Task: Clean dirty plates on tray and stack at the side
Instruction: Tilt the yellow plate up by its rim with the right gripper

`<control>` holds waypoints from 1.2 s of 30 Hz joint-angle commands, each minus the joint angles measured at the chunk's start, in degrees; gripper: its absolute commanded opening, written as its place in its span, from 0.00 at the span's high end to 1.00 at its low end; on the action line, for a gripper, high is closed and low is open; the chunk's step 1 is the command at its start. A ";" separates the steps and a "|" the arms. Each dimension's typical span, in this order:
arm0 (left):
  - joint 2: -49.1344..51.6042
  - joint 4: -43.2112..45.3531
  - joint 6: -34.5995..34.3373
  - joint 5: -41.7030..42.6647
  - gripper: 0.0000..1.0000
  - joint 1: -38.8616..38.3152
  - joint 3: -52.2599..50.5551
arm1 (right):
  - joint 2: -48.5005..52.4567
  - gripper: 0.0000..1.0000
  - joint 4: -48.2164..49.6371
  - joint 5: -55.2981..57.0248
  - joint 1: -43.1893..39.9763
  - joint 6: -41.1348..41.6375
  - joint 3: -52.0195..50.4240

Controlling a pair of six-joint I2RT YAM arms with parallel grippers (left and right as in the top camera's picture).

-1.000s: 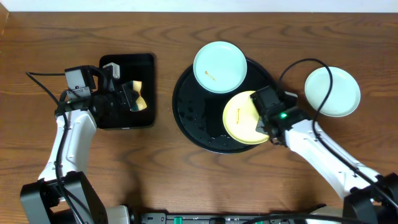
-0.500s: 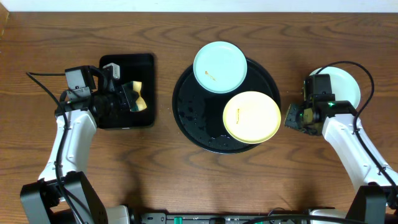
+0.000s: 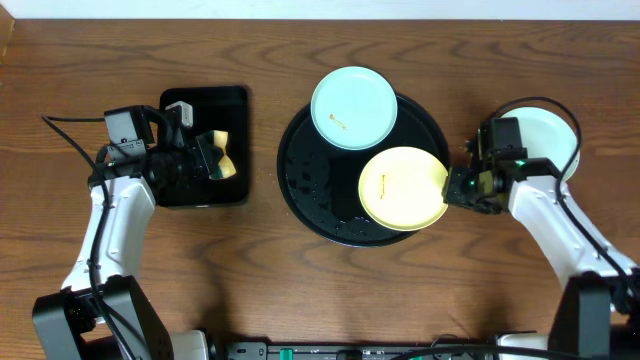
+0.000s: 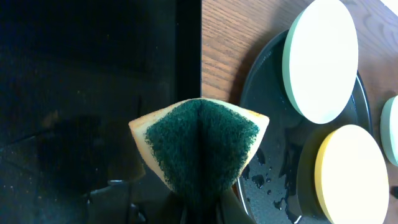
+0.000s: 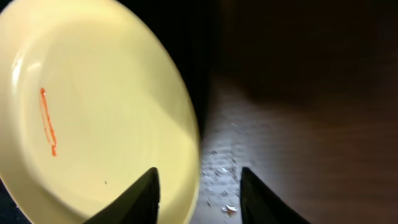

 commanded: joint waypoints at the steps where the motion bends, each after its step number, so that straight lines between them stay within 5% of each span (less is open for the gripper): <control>1: -0.22 -0.20 0.59 0.11 0.92 -0.11 -0.13 | 2.73 0.69 0.59 -3.13 0.76 -1.51 0.83; 6: -0.22 -0.17 0.59 0.11 0.92 -0.11 -0.13 | 4.72 0.79 0.31 -3.13 0.74 -1.53 0.83; 13: -0.22 -0.17 0.59 0.11 0.92 -0.11 -0.13 | 4.81 0.80 0.33 -3.13 0.76 -1.53 0.83; 22: -0.22 -0.17 0.59 0.09 0.92 -0.11 -0.13 | 4.81 0.99 -0.04 -2.23 0.76 -1.53 0.61; 36: -0.22 2.62 3.37 -6.23 0.92 -0.20 -0.13 | -2.82 0.99 -1.60 2.89 2.03 -3.65 7.54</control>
